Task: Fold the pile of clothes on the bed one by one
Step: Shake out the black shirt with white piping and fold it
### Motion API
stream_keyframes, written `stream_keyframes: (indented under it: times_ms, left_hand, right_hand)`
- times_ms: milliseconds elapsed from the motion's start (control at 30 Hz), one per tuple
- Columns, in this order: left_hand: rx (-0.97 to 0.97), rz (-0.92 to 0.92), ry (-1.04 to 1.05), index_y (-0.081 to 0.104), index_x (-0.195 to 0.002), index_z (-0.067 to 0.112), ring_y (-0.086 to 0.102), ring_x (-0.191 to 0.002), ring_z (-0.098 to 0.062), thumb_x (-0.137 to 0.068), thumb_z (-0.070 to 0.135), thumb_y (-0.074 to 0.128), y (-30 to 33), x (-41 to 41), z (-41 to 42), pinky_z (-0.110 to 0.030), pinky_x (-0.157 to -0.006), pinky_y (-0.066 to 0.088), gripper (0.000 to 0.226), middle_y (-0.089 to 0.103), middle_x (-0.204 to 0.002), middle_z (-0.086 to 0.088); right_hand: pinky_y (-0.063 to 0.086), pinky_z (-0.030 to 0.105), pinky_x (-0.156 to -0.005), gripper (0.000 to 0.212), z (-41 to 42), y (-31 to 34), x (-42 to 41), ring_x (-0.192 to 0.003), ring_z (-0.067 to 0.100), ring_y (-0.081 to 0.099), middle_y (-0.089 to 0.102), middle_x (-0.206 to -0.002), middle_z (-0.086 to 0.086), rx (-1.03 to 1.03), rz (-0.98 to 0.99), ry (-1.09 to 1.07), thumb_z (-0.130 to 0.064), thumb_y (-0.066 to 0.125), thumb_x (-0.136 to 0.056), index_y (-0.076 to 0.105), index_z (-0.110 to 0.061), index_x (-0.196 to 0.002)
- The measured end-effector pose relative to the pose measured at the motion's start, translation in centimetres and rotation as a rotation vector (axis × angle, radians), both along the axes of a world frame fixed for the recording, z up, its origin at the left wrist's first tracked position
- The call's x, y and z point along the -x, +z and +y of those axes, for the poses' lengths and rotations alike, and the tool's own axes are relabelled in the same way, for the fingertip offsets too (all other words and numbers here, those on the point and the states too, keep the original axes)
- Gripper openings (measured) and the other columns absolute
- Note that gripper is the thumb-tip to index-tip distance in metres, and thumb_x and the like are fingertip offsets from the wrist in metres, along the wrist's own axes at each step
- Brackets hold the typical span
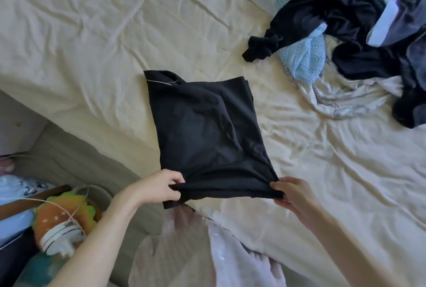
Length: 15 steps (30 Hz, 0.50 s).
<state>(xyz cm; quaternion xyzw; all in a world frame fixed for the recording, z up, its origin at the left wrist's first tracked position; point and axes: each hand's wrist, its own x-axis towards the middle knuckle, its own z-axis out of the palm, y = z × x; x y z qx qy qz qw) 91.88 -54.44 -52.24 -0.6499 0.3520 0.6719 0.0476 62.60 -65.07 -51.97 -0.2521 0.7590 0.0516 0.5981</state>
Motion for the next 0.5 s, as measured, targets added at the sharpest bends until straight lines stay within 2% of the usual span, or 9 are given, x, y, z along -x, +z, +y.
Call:
stream_keyframes:
  times_ms: [67,133,200,233,333,433,500]
  left_hand:
    - [0.018,-0.002,0.048,0.063,-0.076,0.024,0.056,-0.065,-0.008,-0.079,0.006,0.058,0.6,-0.5,-0.2,-0.018,-0.059,0.039,0.019,0.061,-0.068,0.011]
    - [0.086,-0.046,0.132,0.065,-0.077,0.031,0.055,-0.064,-0.006,-0.081,0.009,0.060,1.2,-1.3,-0.9,-0.014,-0.057,0.039,0.023,0.059,-0.065,0.012]
    - [0.206,-0.141,0.244,0.060,-0.083,0.043,0.056,-0.071,0.004,-0.085,0.014,0.063,1.8,-2.4,-1.8,-0.008,-0.060,0.041,0.030,0.061,-0.075,0.020]
    - [0.268,-0.183,0.316,0.057,-0.086,0.044,0.058,-0.079,0.004,-0.085,0.015,0.065,1.9,-3.1,-2.4,-0.010,-0.066,0.043,0.030,0.062,-0.083,0.020]
    - [0.398,-0.256,0.522,0.059,-0.094,0.035,0.059,-0.092,-0.008,-0.085,0.019,0.068,1.2,-5.4,-4.7,-0.027,-0.085,0.044,0.021,0.063,-0.097,0.007]
    - [0.500,-0.349,0.629,0.061,-0.097,0.031,0.060,-0.095,-0.011,-0.085,0.029,0.068,-0.2,-7.3,-7.8,-0.029,-0.085,0.045,0.013,0.063,-0.098,0.007]
    - [0.538,-0.404,0.732,0.060,-0.103,0.022,0.061,-0.102,-0.018,-0.086,0.032,0.066,-1.4,-8.1,-9.8,-0.037,-0.090,0.050,0.020,0.065,-0.107,0.000]
  right_hand:
    - [0.049,0.027,-0.058,0.008,-0.3,0.5,-0.4,-0.066,0.020,0.060,0.059,-0.081,0.008,0.075,0.012,-0.010,-0.005,0.064,-0.085,0.058,-0.005,-0.091]
    - [0.050,0.028,-0.059,0.016,-1.4,1.0,-1.2,-0.060,0.019,0.061,0.062,-0.081,0.008,0.203,0.012,0.006,-0.009,0.066,-0.085,0.054,-0.011,-0.096]
    - [0.051,0.028,-0.057,0.016,-3.1,1.5,-2.6,-0.052,0.014,0.060,0.065,-0.072,0.005,0.304,-0.036,0.043,-0.011,0.065,-0.085,0.055,-0.018,-0.096]
    - [0.050,0.026,-0.055,0.015,-4.1,1.7,-3.5,-0.048,0.011,0.058,0.066,-0.065,0.002,0.340,-0.066,0.056,-0.012,0.064,-0.084,0.057,-0.020,-0.094]
    - [0.049,0.024,-0.051,0.009,-7.6,1.4,-6.8,-0.045,0.010,0.054,0.063,-0.058,0.001,0.408,-0.113,0.084,-0.013,0.062,-0.082,0.065,-0.021,-0.082]
    - [0.044,0.019,-0.043,0.014,-11.6,0.3,-10.3,-0.037,0.005,0.049,0.058,-0.046,-0.004,0.421,-0.105,0.100,-0.010,0.062,-0.082,0.065,-0.014,-0.068]
    - [0.041,0.016,-0.039,0.019,-13.9,-0.5,-12.4,-0.033,0.003,0.046,0.056,-0.044,-0.003,0.396,-0.108,0.073,-0.009,0.061,-0.082,0.061,-0.011,-0.063]
